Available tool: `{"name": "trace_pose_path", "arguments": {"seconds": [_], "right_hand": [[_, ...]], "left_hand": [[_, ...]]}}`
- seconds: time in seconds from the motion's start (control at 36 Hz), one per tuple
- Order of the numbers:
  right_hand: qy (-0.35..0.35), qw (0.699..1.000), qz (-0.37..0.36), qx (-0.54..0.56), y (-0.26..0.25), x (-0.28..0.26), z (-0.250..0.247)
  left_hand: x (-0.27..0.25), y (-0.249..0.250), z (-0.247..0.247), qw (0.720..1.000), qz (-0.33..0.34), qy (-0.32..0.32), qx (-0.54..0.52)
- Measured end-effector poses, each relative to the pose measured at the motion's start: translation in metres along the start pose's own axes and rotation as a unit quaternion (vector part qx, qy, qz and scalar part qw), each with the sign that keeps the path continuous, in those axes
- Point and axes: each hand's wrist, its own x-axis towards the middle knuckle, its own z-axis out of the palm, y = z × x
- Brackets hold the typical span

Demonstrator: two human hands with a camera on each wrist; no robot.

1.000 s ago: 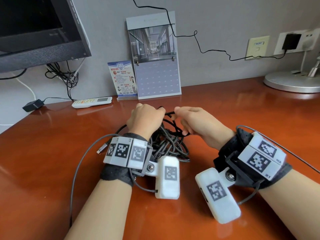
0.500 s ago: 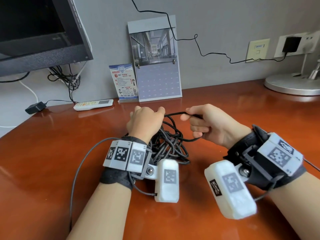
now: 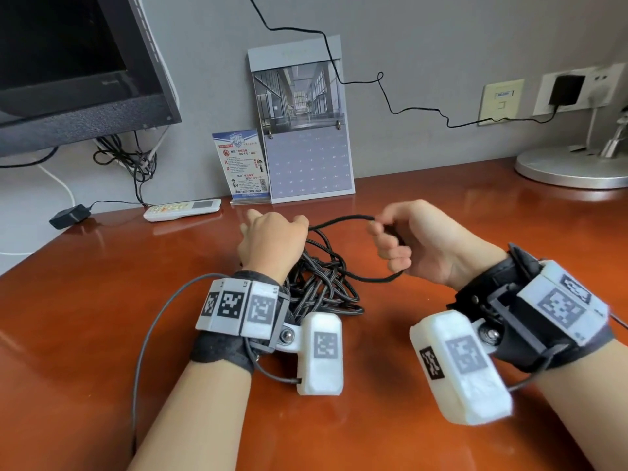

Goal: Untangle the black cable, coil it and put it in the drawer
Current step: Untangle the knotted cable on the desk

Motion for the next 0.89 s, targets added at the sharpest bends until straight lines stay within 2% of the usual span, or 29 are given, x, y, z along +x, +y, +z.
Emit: {"name": "trace_pose_path", "arguments": {"seconds": [0.06,0.14,0.33,0.42,0.53,0.61,0.69,0.81,0.89], "right_hand": [[0.016,1.0,-0.002,0.018,-0.003,-0.001,0.0],[0.036,0.999,-0.004,-0.025,-0.001,-0.001,0.003],[0.043,0.996,-0.031,-0.067,-0.001,-0.001,-0.002],[0.056,0.995,-0.021,-0.077,-0.005,-0.002,-0.006],[0.076,0.983,-0.007,-0.165,-0.001,-0.003,0.0],[0.065,0.972,-0.015,-0.223,0.006,-0.003,0.006],[0.067,0.974,-0.013,-0.218,0.01,0.001,0.005],[0.077,0.978,0.026,-0.19,0.014,0.007,-0.003],[0.108,0.978,0.01,-0.179,0.013,0.009,-0.006]], "left_hand": [[0.001,-0.002,0.0,1.0,0.002,0.002,-0.001],[0.003,-0.002,0.0,1.0,0.005,0.0,0.001],[0.003,-0.005,0.002,1.0,-0.005,0.017,-0.013],[0.004,-0.006,0.001,0.999,0.002,0.02,-0.03],[0.002,-0.007,-0.001,0.998,0.021,0.022,-0.046],[-0.001,-0.004,-0.005,0.999,0.025,0.004,-0.039],[-0.004,-0.001,-0.006,0.999,0.014,-0.024,-0.026],[-0.004,-0.002,-0.006,0.998,0.021,-0.033,-0.049],[-0.005,-0.002,-0.006,0.998,0.023,-0.043,-0.03]]}}
